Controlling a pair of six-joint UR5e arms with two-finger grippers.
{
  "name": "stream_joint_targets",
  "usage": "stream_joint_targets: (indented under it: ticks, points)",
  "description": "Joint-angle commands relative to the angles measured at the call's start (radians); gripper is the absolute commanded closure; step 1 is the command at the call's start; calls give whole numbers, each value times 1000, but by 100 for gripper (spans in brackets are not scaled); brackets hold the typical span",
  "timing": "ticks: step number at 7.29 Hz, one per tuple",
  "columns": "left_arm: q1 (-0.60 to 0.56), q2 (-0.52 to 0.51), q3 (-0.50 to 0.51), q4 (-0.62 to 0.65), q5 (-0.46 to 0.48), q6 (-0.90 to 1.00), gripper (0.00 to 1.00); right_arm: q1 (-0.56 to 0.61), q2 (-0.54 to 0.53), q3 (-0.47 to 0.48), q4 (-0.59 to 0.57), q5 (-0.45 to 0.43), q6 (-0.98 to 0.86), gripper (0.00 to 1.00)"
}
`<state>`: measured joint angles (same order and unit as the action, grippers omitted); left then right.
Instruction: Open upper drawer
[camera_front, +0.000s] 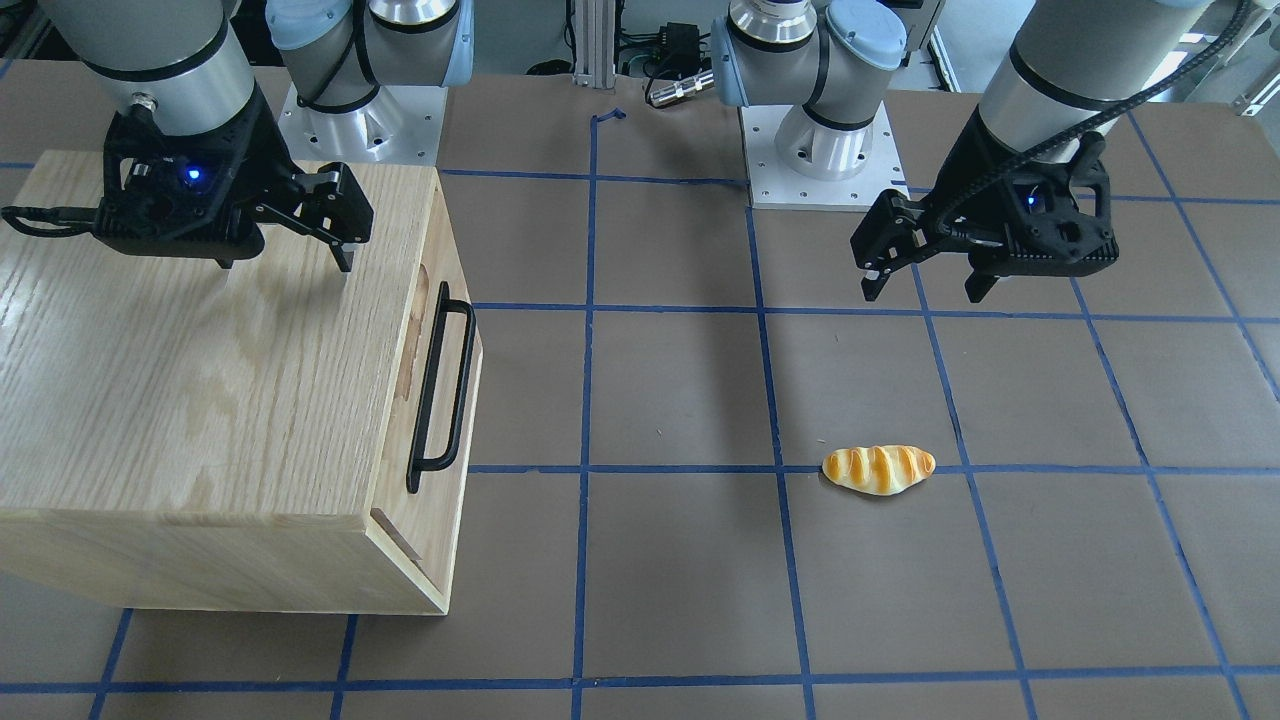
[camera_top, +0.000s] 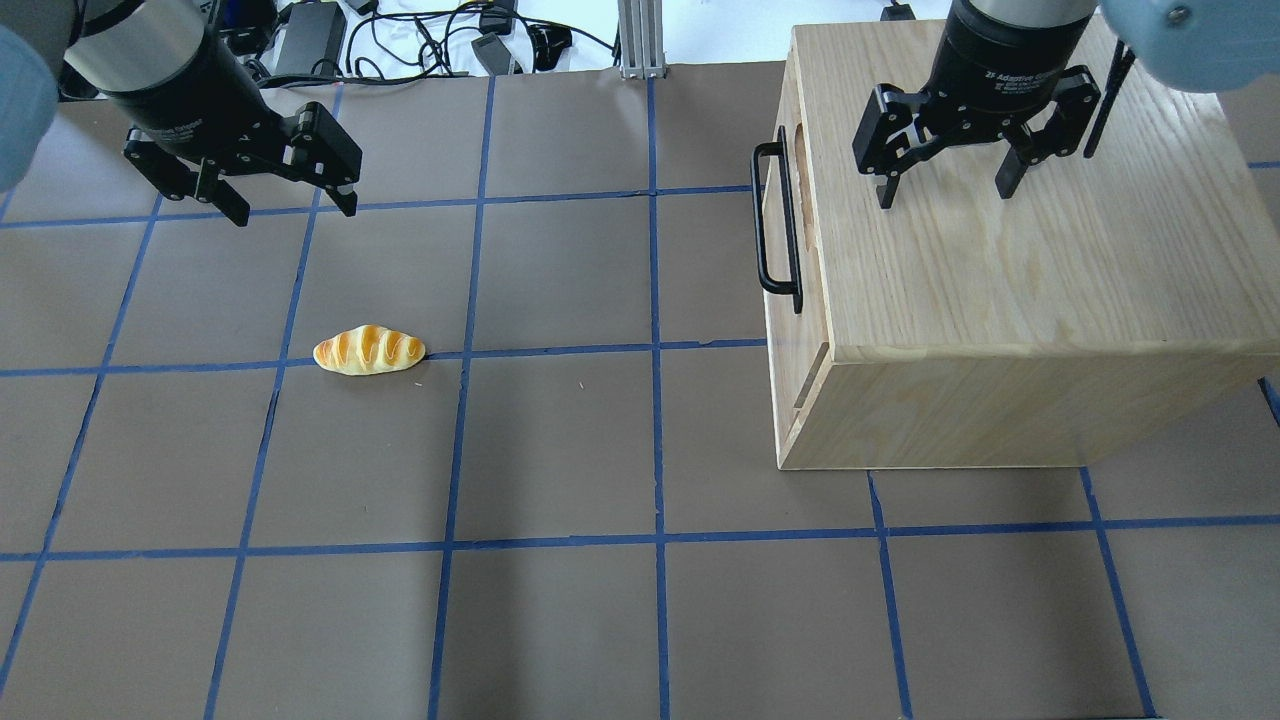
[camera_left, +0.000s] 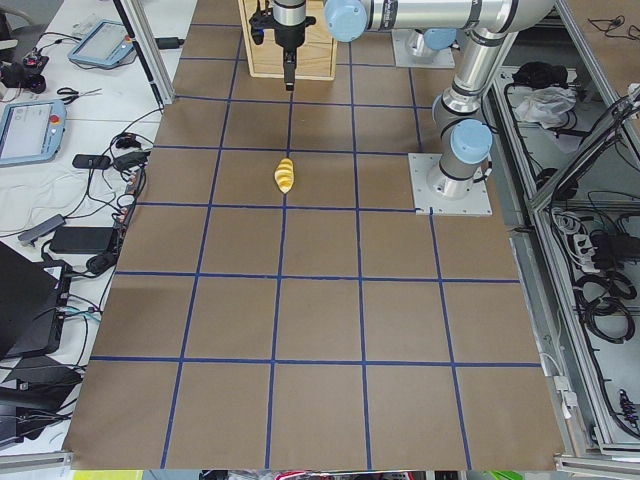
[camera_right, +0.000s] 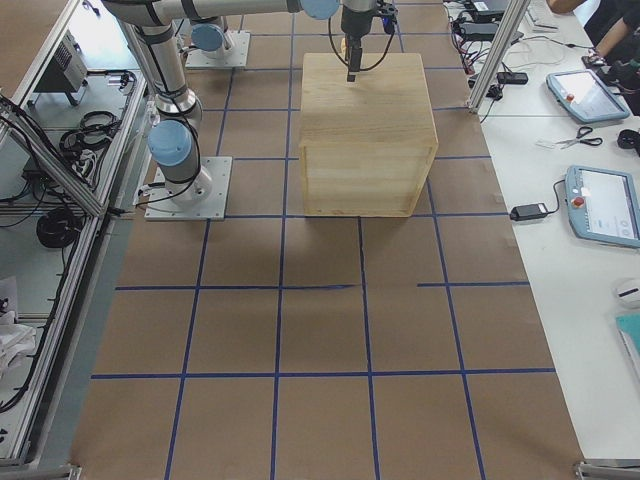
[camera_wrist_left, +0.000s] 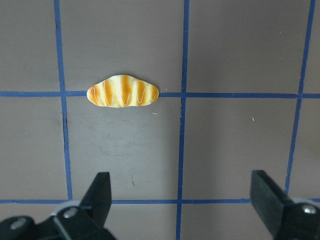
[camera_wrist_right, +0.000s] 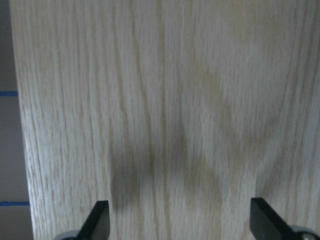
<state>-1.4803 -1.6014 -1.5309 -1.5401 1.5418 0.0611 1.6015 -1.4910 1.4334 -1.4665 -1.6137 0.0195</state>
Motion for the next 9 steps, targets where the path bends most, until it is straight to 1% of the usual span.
stream_joint_targets:
  ticks: [1, 3, 5, 7, 8, 9]
  points:
    - [0, -2, 0, 0, -5, 0, 0, 0, 0, 1, 0, 0, 0, 0]
    - [2, 4, 3, 2, -2, -1, 0, 0, 0, -1, 0, 0, 0, 0]
    - [-6, 17, 2, -29, 4, -10, 0, 0, 0, 1, 0, 0, -1, 0]
    - [3, 0, 3, -18, -14, -1, 0, 0, 0, -1, 0, 0, -1, 0]
    - [3, -5, 9, -18, -5, -4, 0, 0, 0, -1, 0, 0, 0, 0]
    - [3, 14, 21, -18, -8, -4, 0, 0, 0, -1, 0, 0, 0, 0]
